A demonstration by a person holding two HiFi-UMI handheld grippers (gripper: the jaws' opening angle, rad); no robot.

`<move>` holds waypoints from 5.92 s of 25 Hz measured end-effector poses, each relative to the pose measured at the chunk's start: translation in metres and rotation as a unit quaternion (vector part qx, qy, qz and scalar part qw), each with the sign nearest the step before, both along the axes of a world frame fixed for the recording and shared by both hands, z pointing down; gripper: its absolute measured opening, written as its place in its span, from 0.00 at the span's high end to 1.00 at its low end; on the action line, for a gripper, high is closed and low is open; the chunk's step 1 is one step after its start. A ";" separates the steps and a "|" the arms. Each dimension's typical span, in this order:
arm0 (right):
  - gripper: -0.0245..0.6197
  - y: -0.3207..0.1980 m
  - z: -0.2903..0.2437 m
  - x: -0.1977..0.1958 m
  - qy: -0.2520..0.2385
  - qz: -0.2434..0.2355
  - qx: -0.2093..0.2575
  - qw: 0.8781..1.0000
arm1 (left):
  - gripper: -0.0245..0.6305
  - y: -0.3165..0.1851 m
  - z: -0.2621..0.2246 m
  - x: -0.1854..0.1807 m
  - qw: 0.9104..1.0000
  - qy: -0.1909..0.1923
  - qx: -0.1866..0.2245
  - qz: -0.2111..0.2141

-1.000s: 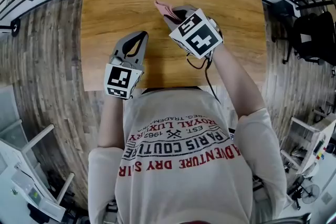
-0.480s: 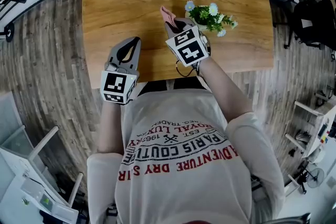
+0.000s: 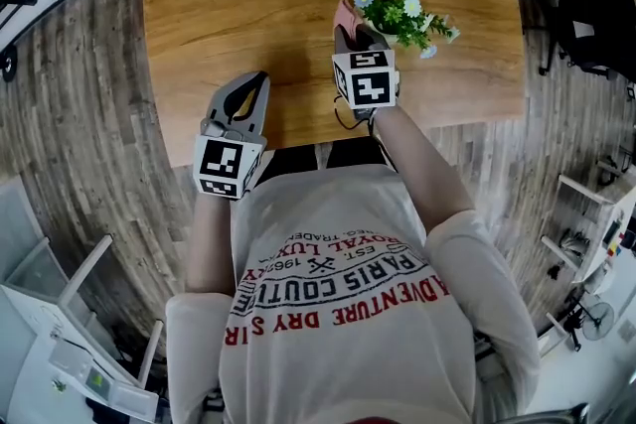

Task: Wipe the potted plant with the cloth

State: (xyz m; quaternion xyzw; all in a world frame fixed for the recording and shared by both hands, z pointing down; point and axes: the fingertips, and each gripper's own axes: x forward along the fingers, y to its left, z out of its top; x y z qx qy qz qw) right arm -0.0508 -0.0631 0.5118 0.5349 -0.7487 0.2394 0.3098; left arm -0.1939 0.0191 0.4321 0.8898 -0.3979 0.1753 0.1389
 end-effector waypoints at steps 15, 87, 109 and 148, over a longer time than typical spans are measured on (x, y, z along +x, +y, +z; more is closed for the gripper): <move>0.91 0.011 0.013 0.024 -0.097 0.140 -0.030 0.985 | 0.94 0.010 0.010 0.017 1.000 0.008 -0.009 0.020; 0.90 -0.015 0.029 0.219 -0.056 0.066 -0.062 0.994 | 0.18 -0.083 0.067 0.245 0.935 -0.013 0.060 0.350; 0.90 -0.012 0.035 0.218 -0.053 0.079 -0.068 0.993 | 0.18 -0.078 0.065 0.256 0.924 -0.002 0.051 0.378; 0.90 0.002 -0.052 0.126 -0.110 -0.183 0.135 0.968 | 0.17 -0.102 -0.055 0.269 0.941 0.064 0.083 0.321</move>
